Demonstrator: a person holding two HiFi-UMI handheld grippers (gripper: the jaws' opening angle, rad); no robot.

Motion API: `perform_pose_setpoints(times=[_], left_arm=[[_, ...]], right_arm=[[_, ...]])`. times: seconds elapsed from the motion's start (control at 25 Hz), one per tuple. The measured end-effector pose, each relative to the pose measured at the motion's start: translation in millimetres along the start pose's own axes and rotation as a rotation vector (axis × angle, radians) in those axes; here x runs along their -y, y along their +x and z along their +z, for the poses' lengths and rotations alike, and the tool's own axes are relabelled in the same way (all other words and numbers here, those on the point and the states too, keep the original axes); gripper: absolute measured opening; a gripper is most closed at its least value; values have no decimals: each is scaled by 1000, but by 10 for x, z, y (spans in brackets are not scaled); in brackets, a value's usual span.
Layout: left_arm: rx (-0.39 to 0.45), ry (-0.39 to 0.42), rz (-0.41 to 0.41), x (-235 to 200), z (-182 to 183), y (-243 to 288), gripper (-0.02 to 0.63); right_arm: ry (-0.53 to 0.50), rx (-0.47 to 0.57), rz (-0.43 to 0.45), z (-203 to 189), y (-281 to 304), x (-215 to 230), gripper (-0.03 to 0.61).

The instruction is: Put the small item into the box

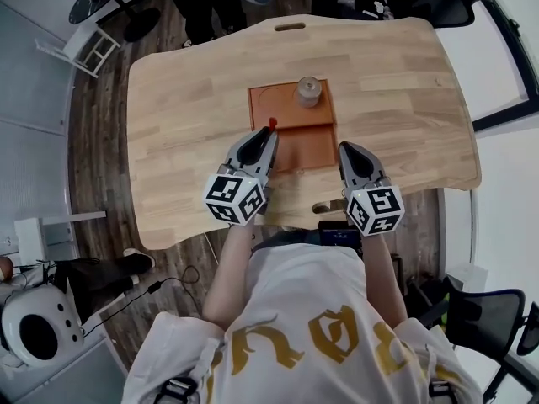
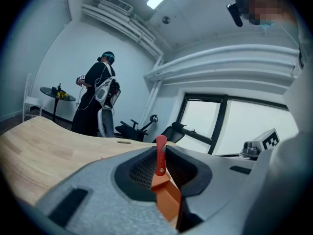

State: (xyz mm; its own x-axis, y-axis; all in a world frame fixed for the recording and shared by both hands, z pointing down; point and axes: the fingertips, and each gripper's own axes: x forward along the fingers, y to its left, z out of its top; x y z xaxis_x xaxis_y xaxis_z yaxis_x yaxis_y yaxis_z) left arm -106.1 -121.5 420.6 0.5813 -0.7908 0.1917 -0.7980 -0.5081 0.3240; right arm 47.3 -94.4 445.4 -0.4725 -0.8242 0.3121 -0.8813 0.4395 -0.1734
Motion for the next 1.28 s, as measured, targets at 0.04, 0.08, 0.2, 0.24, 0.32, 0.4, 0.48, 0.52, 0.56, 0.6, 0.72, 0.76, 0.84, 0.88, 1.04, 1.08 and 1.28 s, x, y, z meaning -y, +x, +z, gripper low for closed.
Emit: perform_pose_setpoints(times=[0.04, 0.08, 0.2, 0.24, 0.32, 0.4, 0.48, 0.52, 0.56, 0.6, 0.72, 0.76, 0.84, 0.88, 1.04, 1.08, 1.28], left_arm=[[0, 5, -3, 2, 18, 16, 57], [1, 10, -5, 5, 36, 30, 57], [6, 20, -4, -2, 91, 47, 57], [10, 23, -2, -17, 112, 49, 57], [19, 26, 7, -62, 147, 60, 57], [24, 21, 19, -110, 139, 81, 57], [21, 9, 27, -143, 97, 90, 57], [19, 5, 29, -157, 82, 91, 57], [16, 5, 29, -169, 78, 99, 57], [14, 7, 27, -177, 83, 118, 57], [11, 13, 13, -170, 97, 195, 57], [10, 11, 9, -175, 89, 216, 57], [3, 5, 7, -199, 52, 249, 57], [-2, 3, 7, -207, 33, 262, 57], [-19, -1, 2, -214, -37, 297, 57], [-24, -3, 4, -225, -60, 298, 57], [-37, -15, 16, -286, -148, 312, 57]], right_arm=[[2, 8, -1, 28, 20, 8, 12], [4, 13, -1, 49, 40, 14, 12], [7, 23, 3, 95, 104, 21, 12], [7, 27, 6, 111, 134, 22, 12], [3, 32, 13, 141, 206, 30, 12], [-2, 32, 12, 161, 259, 53, 12], [-4, 30, 4, 163, 279, 79, 12], [-3, 29, 1, 159, 286, 86, 12], [-1, 28, -1, 156, 298, 95, 12], [3, 27, -5, 155, 312, 109, 12], [12, 23, -16, 138, 345, 160, 12], [12, 20, -16, 129, 361, 168, 12], [11, 13, -15, 109, 393, 177, 12], [11, 10, -17, 102, 404, 187, 12], [5, -4, -30, 76, 413, 246, 12], [6, -9, -33, 62, 414, 256, 12], [5, -35, -28, -17, 464, 289, 12]])
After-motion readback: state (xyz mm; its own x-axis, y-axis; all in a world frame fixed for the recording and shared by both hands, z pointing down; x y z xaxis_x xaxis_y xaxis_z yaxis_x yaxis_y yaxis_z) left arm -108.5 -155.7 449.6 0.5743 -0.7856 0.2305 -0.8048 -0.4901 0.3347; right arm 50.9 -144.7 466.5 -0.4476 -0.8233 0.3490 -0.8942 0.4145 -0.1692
